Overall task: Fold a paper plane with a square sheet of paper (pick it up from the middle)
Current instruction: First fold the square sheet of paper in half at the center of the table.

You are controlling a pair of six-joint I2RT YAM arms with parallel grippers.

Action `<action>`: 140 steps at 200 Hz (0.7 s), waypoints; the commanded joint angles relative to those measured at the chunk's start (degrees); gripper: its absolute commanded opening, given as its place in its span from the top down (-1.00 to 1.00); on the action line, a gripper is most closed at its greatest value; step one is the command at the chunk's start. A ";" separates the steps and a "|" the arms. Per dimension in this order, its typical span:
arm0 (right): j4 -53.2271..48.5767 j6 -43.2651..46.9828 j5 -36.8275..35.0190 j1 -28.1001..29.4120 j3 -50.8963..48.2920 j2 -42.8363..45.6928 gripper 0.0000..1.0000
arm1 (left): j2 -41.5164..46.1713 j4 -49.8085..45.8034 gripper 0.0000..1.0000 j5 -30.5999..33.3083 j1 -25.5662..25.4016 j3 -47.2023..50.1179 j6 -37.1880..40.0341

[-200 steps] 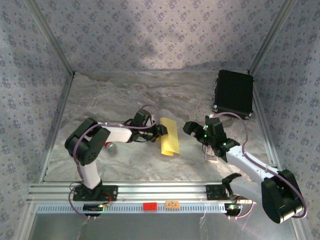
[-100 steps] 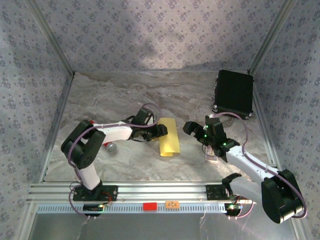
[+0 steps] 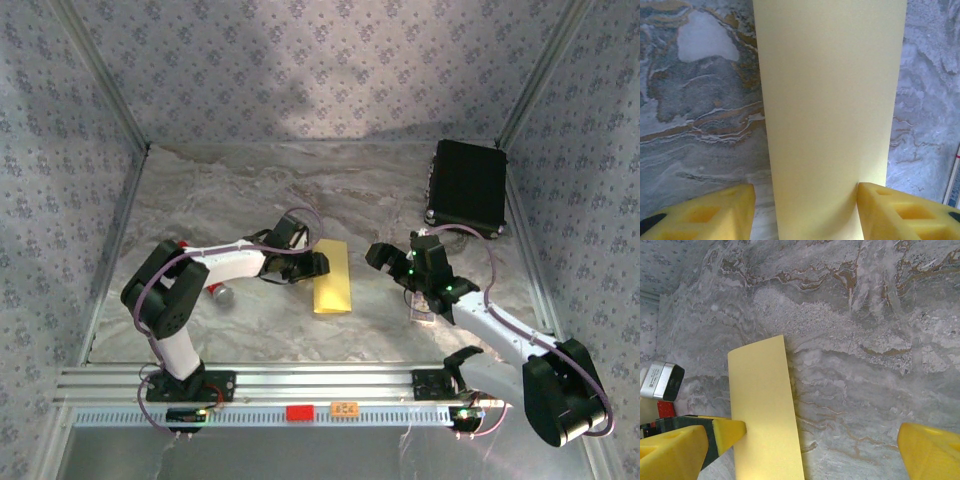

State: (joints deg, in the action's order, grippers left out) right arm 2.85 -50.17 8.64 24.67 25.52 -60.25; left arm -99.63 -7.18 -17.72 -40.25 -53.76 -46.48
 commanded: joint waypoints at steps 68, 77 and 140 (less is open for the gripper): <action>-0.31 -0.28 0.32 0.45 -0.29 0.04 -0.98 | 1.46 -4.22 -0.02 3.00 -0.34 -1.26 1.41; -0.44 -0.23 0.24 0.42 -0.29 0.04 -0.98 | 1.46 -4.58 -0.02 3.12 -0.20 -1.34 1.47; -0.79 -0.28 0.06 0.46 -0.51 0.48 -0.98 | 1.80 -6.52 0.02 4.15 0.19 -1.64 1.94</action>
State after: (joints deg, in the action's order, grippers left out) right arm 2.83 -50.17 8.62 24.67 25.52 -60.25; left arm -99.63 -10.90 -14.96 -40.25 -54.28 -45.58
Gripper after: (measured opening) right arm 0.990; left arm 0.490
